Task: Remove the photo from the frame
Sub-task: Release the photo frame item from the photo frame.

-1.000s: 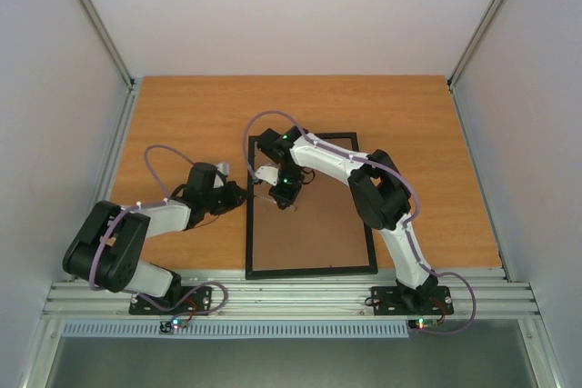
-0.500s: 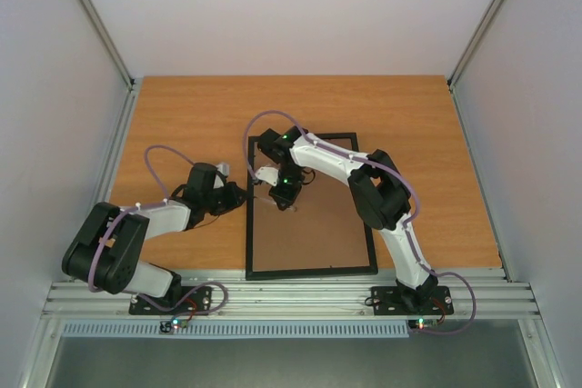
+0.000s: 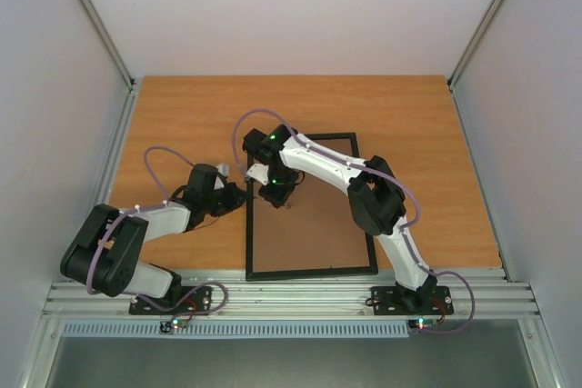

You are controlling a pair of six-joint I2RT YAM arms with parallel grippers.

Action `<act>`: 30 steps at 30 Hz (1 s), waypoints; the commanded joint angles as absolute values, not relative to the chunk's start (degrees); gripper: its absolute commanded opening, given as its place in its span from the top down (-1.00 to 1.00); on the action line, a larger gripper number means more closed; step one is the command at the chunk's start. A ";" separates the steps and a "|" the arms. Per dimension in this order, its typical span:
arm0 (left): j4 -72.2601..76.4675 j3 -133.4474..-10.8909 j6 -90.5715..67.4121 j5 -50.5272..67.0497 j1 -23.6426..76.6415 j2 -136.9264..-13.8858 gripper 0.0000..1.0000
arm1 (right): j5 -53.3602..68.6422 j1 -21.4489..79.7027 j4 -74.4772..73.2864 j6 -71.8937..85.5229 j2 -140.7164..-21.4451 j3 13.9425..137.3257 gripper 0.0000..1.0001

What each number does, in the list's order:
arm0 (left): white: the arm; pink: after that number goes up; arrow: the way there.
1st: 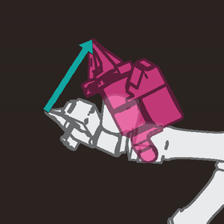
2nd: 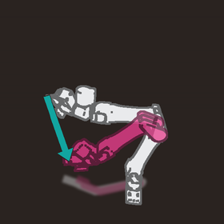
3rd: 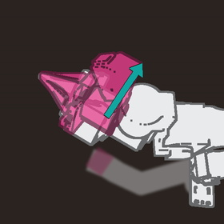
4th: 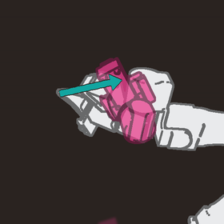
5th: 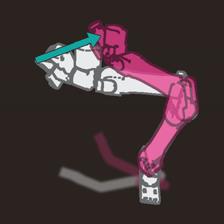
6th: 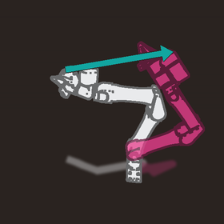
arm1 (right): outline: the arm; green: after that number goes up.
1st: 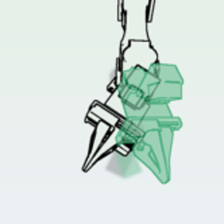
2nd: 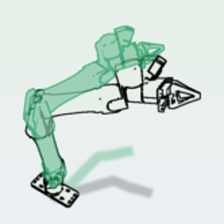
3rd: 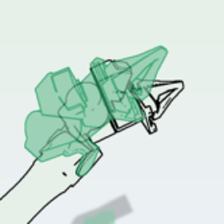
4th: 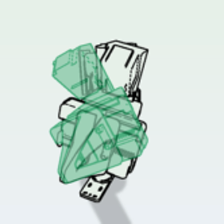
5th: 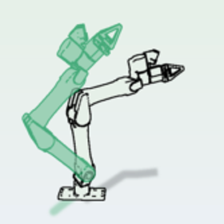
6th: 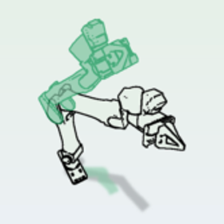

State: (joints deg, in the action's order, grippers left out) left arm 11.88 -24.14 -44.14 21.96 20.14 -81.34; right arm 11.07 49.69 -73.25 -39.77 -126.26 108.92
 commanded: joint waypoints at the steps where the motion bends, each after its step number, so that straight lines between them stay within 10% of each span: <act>1: 9.15 -21.97 -45.29 21.49 21.86 -81.82 0.81 | 14.71 54.03 -72.58 -38.42 -127.80 114.69 0.98; 30: 15.93 -18.10 -51.61 17.81 26.40 -80.77 0.87 | 8.82 64.16 -75.10 -30.50 -138.72 138.36 0.98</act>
State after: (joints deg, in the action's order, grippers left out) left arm 17.30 -20.53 -50.54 14.85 23.73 -79.42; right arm -2.81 58.98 -90.48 -27.73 -137.75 134.41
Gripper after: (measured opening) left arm 0.069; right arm 0.120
